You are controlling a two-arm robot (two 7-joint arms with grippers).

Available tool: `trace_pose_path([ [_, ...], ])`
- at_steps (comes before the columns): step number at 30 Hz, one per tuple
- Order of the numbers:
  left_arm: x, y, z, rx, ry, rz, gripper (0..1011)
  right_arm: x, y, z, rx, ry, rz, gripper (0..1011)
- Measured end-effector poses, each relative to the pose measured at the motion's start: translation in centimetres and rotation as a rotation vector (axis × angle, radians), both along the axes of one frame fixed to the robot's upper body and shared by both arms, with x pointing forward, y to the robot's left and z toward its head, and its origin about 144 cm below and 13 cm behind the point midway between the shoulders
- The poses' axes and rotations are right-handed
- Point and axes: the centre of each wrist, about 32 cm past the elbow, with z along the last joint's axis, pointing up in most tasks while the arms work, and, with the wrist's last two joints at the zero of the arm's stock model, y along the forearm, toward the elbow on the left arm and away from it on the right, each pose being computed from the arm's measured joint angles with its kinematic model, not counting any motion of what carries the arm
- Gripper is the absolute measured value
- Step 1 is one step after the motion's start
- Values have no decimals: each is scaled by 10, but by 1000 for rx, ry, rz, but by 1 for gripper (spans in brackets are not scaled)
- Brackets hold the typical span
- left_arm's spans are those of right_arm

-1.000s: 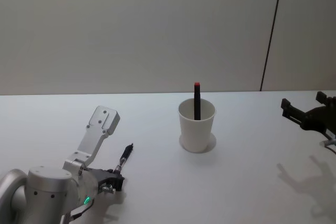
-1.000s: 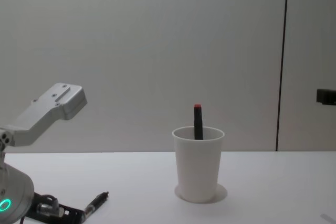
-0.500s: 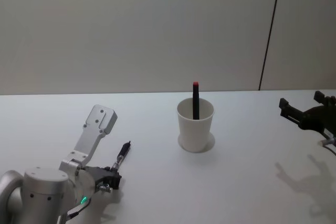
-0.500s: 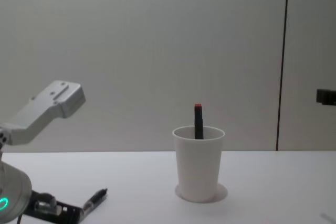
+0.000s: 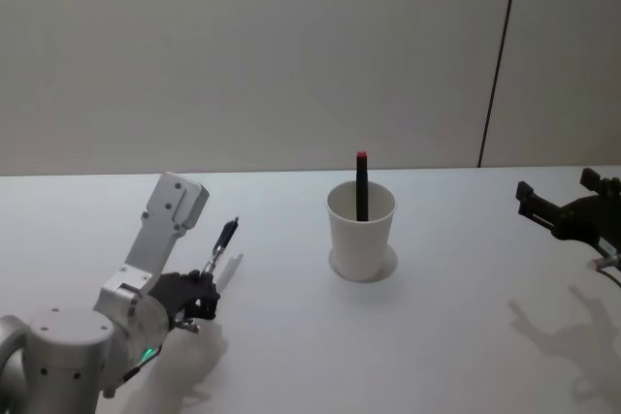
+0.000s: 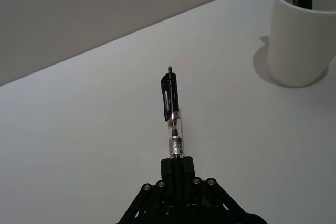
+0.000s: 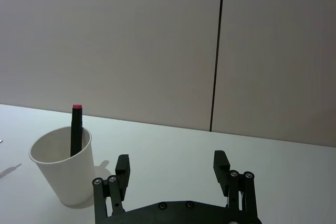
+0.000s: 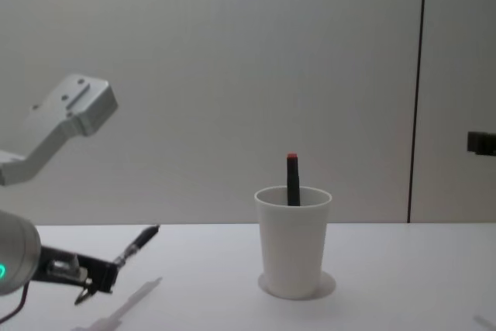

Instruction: Place the pen into the pen holder.

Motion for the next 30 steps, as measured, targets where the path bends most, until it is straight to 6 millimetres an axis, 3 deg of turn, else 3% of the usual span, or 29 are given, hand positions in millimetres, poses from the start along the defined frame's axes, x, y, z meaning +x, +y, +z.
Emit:
trace_pose_path([
  [30, -7, 16, 13, -60, -405, -222, 129, 0, 0, 0, 0, 0, 0, 1002],
])
